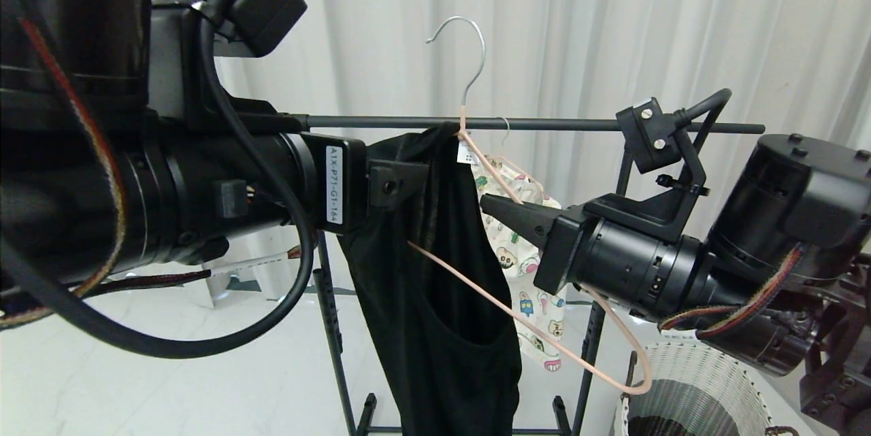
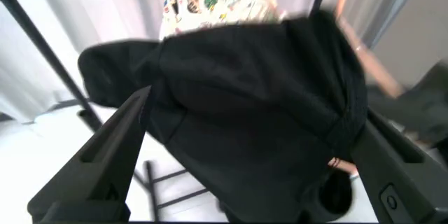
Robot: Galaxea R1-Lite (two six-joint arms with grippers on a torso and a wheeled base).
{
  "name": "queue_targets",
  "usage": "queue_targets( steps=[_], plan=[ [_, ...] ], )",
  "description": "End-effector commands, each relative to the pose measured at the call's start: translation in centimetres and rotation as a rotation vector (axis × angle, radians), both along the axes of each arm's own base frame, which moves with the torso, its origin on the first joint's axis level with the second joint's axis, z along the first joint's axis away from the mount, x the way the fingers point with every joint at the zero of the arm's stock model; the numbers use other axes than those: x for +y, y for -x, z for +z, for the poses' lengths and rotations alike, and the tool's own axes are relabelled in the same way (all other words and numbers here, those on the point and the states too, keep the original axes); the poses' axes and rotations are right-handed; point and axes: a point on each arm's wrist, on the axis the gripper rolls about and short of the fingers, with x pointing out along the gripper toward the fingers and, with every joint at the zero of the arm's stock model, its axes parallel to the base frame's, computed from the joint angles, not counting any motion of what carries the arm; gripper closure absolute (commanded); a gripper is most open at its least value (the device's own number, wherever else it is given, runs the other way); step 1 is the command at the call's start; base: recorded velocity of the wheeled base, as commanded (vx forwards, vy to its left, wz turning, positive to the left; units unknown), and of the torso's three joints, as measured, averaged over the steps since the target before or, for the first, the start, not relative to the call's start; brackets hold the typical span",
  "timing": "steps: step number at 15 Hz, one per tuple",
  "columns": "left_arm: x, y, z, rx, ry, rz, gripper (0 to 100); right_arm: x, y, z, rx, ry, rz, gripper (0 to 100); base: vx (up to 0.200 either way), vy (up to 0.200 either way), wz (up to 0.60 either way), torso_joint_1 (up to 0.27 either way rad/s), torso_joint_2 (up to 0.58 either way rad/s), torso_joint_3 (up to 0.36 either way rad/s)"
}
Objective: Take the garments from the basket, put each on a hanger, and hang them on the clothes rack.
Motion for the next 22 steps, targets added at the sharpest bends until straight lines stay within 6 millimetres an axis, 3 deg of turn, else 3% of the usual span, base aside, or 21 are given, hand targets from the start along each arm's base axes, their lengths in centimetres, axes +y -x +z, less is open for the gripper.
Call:
queue_targets(
  steps=[1, 8, 12, 16, 19, 20, 22],
  plan=[
    [-0.1, 0.1, -0.6, 0.01, -0.026, -0.008, 0, -0.3, 0.3, 0.5, -0.016, -0.012, 0.001, 100, 0.0, 0.0, 0.0, 0.0, 0.0, 0.0],
    [-1.3, 1.2, -1.7, -0.026, -0.056, -0.098, 0, -0.6, 0.5, 0.9, -0.045, -0.01, -0.008, 100, 0.0, 0.0, 0.0, 0.0, 0.0, 0.0],
    [1.3, 3.8, -3.5, -0.019, -0.094, -0.127, 0, -1.3, 0.9, 0.3, -0.096, 0.05, -0.014, 100, 0.0, 0.0, 0.0, 0.0, 0.0, 0.0],
    [5.3, 6.9, -5.3, -0.054, -0.059, -0.134, 0, -3.8, 2.9, -1.7, -0.159, 0.136, 0.004, 100, 0.0, 0.0, 0.0, 0.0, 0.0, 0.0],
    [6.0, 7.5, -5.9, -0.057, -0.076, -0.14, 0, -5.1, 4.0, -2.6, -0.176, 0.163, 0.048, 100, 0.0, 0.0, 0.0, 0.0, 0.0, 0.0],
    [6.4, 7.8, -7.1, -0.056, -0.139, -0.182, 0, -6.6, 6.0, -3.6, -0.215, 0.201, 0.125, 100, 0.0, 0.0, 0.0, 0.0, 0.0, 0.0],
    [6.4, 8.0, -8.3, -0.056, -0.193, -0.254, 0, -7.4, 8.1, -5.0, -0.201, 0.229, 0.204, 100, 0.0, 0.0, 0.0, 0.0, 0.0, 0.0]
  ],
)
